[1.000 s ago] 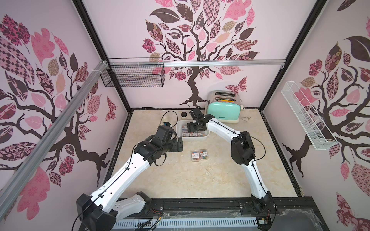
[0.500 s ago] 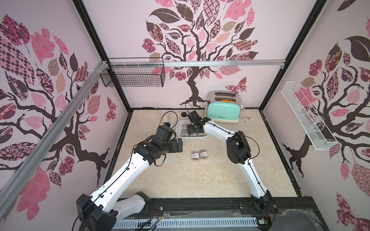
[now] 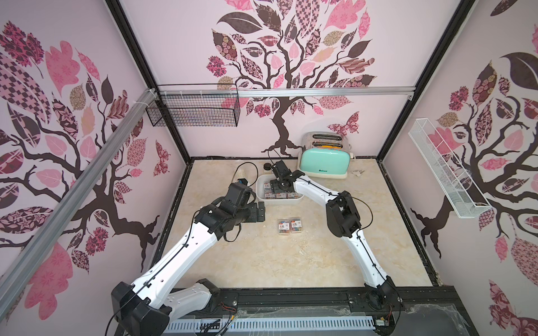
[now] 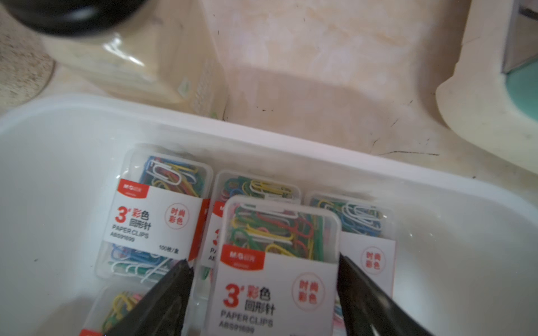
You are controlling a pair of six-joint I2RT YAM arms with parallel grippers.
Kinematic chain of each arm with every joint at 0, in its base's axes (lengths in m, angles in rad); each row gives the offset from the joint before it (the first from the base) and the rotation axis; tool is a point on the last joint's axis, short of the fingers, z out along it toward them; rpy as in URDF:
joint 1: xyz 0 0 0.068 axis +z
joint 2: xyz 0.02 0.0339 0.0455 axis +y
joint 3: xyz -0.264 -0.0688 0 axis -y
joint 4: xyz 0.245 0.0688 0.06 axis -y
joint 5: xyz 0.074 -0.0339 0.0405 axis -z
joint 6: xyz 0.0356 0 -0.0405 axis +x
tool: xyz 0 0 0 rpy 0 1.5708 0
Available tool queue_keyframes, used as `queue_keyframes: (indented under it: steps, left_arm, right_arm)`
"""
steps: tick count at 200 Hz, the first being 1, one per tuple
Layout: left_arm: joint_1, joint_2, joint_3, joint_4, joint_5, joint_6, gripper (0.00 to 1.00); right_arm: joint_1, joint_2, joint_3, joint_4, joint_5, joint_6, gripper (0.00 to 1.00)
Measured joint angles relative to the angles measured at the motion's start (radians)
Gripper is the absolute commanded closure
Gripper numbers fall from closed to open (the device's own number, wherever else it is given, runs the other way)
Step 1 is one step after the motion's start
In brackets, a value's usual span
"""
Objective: Take the paper clips out of the storage box
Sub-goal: Pick up the boxed paper clips from the storage box.
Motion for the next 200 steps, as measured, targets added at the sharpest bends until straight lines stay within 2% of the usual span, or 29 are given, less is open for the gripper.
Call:
queue_keyframes:
  steps: [11, 56, 75, 200]
  left_arm:
    - [0.000, 0.000, 0.000, 0.000, 0.000, 0.000, 0.02]
    - [0.003, 0.001, 0.000, 0.002, 0.003, 0.002, 0.02]
    - [0.004, 0.005, 0.000, 0.002, 0.004, 0.003, 0.02]
    - [0.007, 0.022, 0.000, 0.002, -0.011, 0.029, 0.02]
  right_arm:
    - [0.000, 0.000, 0.000, 0.004, 0.000, 0.000, 0.31]
    - [0.000, 0.000, 0.000, 0.005, 0.003, -0.008, 0.33]
    - [0.000, 0.000, 0.000, 0.005, 0.003, -0.012, 0.43]
    - [0.000, -0.010, -0.004, 0.005, 0.003, -0.045, 0.63]
